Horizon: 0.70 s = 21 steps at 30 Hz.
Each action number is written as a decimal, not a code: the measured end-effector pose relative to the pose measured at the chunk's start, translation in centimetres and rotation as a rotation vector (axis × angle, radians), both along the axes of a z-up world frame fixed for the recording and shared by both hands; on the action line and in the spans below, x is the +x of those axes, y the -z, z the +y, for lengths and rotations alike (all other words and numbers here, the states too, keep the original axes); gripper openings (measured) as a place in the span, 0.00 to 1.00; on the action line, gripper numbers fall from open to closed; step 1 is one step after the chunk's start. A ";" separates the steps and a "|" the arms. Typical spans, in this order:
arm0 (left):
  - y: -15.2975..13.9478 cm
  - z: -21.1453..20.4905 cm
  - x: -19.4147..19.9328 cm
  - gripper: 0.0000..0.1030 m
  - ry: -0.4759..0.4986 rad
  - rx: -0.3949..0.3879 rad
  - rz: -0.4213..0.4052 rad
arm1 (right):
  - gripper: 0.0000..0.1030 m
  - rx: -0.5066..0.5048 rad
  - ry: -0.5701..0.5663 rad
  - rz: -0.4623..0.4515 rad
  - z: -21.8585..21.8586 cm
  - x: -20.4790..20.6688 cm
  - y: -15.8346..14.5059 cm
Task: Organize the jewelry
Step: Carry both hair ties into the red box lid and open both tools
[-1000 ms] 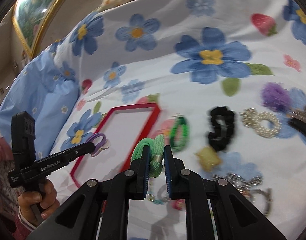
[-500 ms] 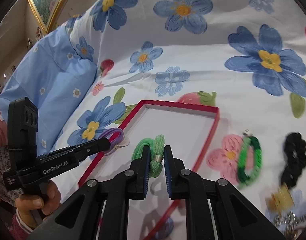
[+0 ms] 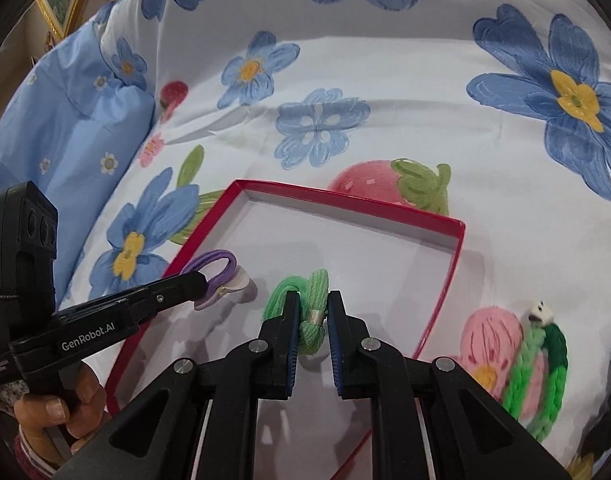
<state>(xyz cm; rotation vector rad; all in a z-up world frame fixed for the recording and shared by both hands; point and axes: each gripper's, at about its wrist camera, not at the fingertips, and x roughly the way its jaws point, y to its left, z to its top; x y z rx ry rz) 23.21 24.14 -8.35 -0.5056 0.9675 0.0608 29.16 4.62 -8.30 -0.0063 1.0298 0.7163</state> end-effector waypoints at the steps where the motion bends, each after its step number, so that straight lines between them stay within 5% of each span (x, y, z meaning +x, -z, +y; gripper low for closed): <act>1: 0.1 0.0 0.0 0.06 -0.001 -0.001 0.002 | 0.14 -0.015 -0.002 -0.007 0.1 0.1 0.1; 21: -1.2 0.1 -1.8 0.36 -0.033 0.051 -0.008 | 0.25 -0.017 0.002 -0.008 -0.4 -0.3 -0.3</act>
